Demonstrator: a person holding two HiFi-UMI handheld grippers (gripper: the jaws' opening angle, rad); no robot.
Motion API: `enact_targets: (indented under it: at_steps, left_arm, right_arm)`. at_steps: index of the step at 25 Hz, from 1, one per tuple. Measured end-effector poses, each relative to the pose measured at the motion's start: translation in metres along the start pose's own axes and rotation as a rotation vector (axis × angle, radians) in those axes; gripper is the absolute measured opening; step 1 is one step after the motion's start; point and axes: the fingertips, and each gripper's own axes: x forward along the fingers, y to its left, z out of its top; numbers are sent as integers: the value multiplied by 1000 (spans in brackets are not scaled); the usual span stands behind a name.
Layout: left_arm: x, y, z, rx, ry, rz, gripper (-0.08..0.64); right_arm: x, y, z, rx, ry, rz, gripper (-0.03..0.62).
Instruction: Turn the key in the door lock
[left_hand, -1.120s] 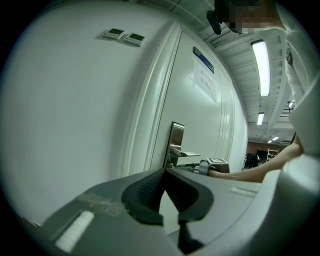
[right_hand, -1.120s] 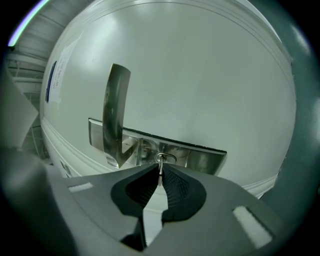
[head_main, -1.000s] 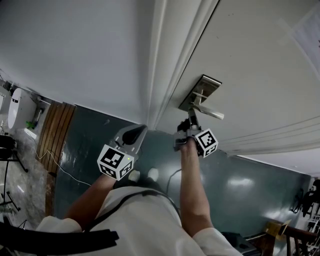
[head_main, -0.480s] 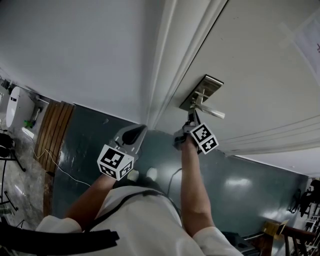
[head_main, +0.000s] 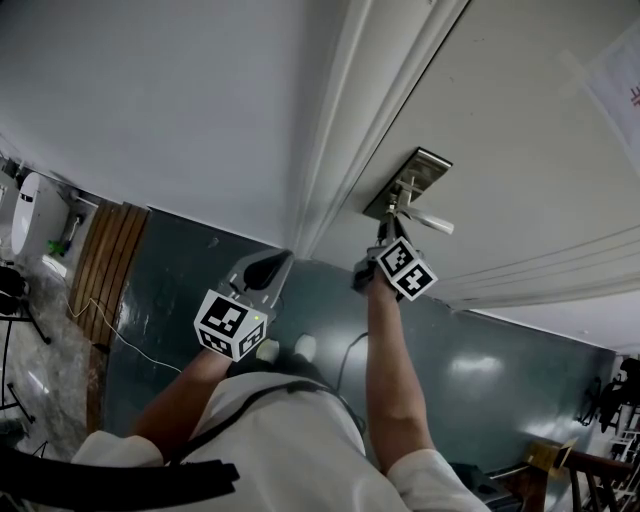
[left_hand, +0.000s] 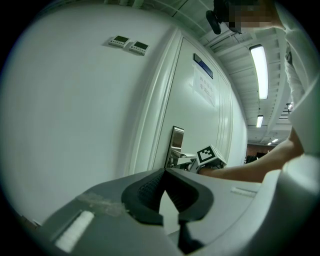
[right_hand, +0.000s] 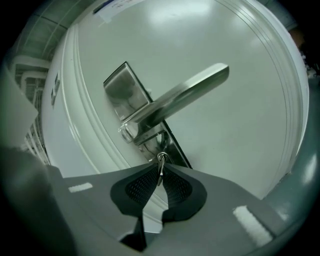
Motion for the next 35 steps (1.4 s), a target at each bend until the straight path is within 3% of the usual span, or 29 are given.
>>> enact_targets:
  at_steps: [20, 35]
  left_arm:
    - [-26, 8, -5, -7, -8, 14, 5]
    - [-47, 18, -11, -8, 0, 15, 5]
  right_arm:
    - [2, 1, -2, -555, 71, -225, 52]
    - [5, 9, -6, -876, 101, -294, 49]
